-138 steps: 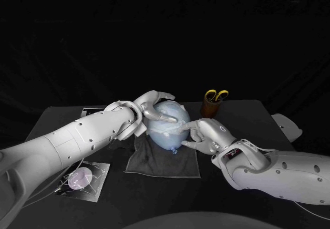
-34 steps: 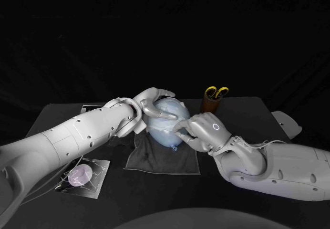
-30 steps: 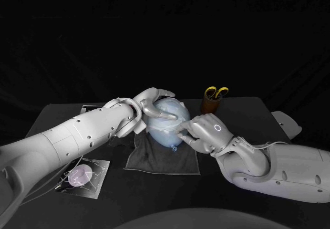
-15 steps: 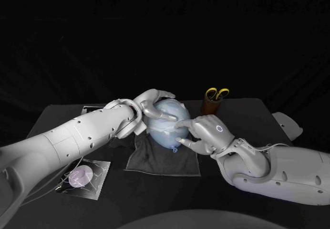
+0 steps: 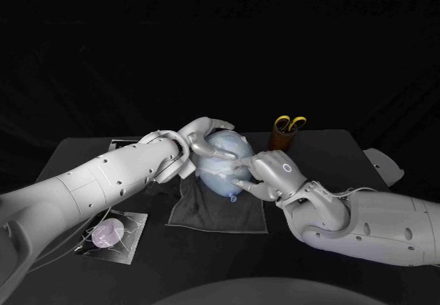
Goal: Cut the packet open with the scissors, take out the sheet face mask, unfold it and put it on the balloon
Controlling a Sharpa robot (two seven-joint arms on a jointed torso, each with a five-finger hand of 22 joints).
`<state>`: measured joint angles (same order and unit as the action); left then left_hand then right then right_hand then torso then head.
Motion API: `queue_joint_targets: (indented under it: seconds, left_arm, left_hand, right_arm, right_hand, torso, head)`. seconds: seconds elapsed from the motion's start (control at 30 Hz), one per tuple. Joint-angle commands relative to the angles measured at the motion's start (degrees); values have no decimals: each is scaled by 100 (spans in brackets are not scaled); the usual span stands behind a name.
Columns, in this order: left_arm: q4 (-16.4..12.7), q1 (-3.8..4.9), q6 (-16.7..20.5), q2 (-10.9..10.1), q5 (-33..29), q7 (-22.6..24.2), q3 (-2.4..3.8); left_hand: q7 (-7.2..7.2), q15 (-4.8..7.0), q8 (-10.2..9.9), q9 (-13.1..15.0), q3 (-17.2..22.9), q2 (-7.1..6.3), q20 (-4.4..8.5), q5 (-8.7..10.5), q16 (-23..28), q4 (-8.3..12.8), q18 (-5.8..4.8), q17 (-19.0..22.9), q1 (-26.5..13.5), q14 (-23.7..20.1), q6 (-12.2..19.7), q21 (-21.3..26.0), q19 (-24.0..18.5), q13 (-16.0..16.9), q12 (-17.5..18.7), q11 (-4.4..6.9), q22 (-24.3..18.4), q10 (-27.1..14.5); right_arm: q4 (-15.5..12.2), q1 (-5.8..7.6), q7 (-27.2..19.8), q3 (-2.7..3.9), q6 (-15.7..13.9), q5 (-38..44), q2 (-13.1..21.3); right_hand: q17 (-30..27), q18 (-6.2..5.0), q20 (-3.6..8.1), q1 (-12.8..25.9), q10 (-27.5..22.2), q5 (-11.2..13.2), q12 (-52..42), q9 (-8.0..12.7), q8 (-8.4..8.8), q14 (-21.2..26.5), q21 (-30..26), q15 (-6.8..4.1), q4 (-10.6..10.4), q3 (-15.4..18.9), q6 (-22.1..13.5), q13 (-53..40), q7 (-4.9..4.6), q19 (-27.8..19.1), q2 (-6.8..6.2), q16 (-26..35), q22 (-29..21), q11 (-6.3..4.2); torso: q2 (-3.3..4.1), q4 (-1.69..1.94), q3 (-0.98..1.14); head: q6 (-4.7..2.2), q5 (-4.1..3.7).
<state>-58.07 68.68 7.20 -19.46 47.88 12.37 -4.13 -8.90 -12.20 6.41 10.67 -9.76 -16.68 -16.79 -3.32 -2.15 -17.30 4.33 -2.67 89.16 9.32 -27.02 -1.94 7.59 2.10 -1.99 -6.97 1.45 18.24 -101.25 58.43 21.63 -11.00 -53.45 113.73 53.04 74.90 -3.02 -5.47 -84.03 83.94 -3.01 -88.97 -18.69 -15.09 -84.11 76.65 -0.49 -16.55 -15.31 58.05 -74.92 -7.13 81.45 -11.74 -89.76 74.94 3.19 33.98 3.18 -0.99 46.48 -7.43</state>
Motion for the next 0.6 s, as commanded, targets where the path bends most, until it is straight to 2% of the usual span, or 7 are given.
queue_joint_targets:
  seconds: [0.03, 0.17, 0.37, 0.57, 0.6]
  left_arm:
    - [-11, -2, -56, 1, 5, -18, -3]
    - [-23, -1, -57, -4, 4, -20, -3]
    - [-39, 2, -60, -7, 2, -23, -3]
    - [-47, 6, -66, -4, 2, -28, -3]
    - [-48, 7, -67, -4, 1, -29, -3]
  left_hand:
    - [-56, -19, 20, -1, 26, 28, 10, 3, 2, -3, -40, 1, 23, -28, 21, 33, -43, -2, -3, -29, -5, -11]
    - [-56, -19, 20, -1, 26, 28, 10, 3, 2, -3, -40, 1, 23, -28, 21, 33, -43, -2, -3, -29, -5, -11]
    - [-56, -19, 20, -1, 26, 28, 10, 3, 2, -3, -40, 1, 23, -28, 21, 33, -43, -2, -3, -29, -5, -11]
    - [-56, -19, 20, -1, 26, 28, 10, 3, 2, -3, -40, 1, 23, -28, 21, 33, -43, -2, -3, -29, -5, -11]
    - [-56, -19, 20, -1, 26, 28, 10, 3, 2, -3, -40, 1, 23, -28, 21, 33, -43, -2, -3, -29, -5, -11]
  right_arm:
    - [54, -5, 272, 1, 248, 134, -39]
    - [128, -6, 370, 2, 343, 191, -91]
    - [264, -6, 501, 3, 565, 277, -195]
    - [324, -7, 681, 4, 765, 478, -292]
    - [331, -7, 725, 4, 797, 530, -312]
  right_hand:
    - [1510, -34, -12, -12, 540, 23, 20, -9, -40, -589, -9, -26, -6, 31, 58, -1430, 13, 11, 51, -24, 821, -58]
    - [1510, -35, 7, 13, 537, 22, 26, -3, -30, -589, -16, -46, -14, 30, 98, -1426, 32, 11, 148, -24, 821, -77]
    - [1510, -34, 16, -14, 536, 22, 28, 3, -17, -589, -15, -55, 5, 26, 105, -1425, 43, 13, 166, -24, 823, -87]
    - [1510, -38, 27, -62, 518, 24, 63, 22, 31, -589, -45, -57, 17, 89, 77, -1404, 29, -1, 66, -24, 814, -81]
    - [1510, -44, 27, -102, 500, 23, 96, 29, 50, -589, -75, -52, 30, 131, 66, -1383, 21, -18, 0, -24, 801, -73]
  torso:
    - [-3, -6, 1]
    - [-4, -10, 3]
    - [-3, -5, 8]
    - [2, -4, 7]
    - [-1, -5, 6]
  head:
    - [1, 7]
    - [-2, 6]
    - [-5, 7]
    - [0, -4]
    - [3, -4]
